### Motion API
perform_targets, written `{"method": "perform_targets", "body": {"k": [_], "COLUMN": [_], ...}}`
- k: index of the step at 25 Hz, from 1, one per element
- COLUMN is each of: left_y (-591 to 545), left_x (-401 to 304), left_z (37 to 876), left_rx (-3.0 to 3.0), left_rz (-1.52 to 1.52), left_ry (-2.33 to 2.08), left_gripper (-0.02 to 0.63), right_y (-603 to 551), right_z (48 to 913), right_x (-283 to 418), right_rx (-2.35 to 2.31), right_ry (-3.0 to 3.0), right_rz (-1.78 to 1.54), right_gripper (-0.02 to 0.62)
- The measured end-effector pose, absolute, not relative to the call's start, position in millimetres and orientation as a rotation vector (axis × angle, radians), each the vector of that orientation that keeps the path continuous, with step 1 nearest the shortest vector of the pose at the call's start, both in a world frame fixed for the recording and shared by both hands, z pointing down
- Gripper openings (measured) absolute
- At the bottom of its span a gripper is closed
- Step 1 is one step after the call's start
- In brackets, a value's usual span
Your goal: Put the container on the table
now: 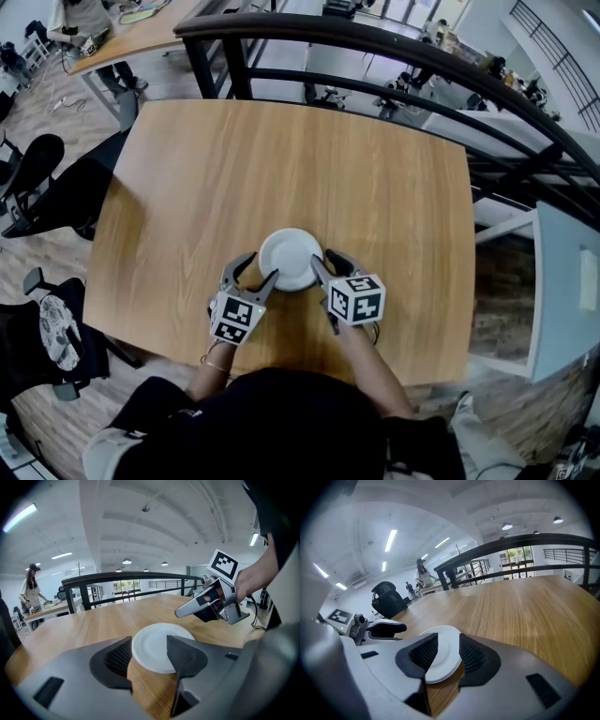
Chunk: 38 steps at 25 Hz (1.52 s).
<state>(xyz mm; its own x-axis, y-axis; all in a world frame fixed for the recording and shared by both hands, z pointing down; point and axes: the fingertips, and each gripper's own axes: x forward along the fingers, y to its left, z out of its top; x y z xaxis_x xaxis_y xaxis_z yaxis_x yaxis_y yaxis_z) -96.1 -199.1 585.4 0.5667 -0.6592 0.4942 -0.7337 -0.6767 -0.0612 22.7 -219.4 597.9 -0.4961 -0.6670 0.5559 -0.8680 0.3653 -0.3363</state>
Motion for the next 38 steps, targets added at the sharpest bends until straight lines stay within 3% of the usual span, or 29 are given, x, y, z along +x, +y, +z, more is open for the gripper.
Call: {"method": "perform_targets", "body": {"k": [3,6,38], "left_y": [-194.7,-194.0,-165.3], "left_x": [-94.4,-91.1,-77.7], "left_z": [572.6,555.7,530.9], "left_rx": [2.658,2.691,2.727], "left_rz": [0.67,0.588,0.579], "left_ry": [-1.18,-1.189,-1.178], "left_gripper": [0.117,0.053,0.041], "right_y": [-213.9,-210.8,-181.5], "right_z": [588.4,577.4,532.4], "right_x": [21.1,20.4,18.5], "right_rx": [1.353,1.365,1.322], "right_ry": [-2.33,-2.36,-2.493], "right_rz": [0.854,0.835,0.751], "right_gripper": [0.109,0.075,0.029]}}
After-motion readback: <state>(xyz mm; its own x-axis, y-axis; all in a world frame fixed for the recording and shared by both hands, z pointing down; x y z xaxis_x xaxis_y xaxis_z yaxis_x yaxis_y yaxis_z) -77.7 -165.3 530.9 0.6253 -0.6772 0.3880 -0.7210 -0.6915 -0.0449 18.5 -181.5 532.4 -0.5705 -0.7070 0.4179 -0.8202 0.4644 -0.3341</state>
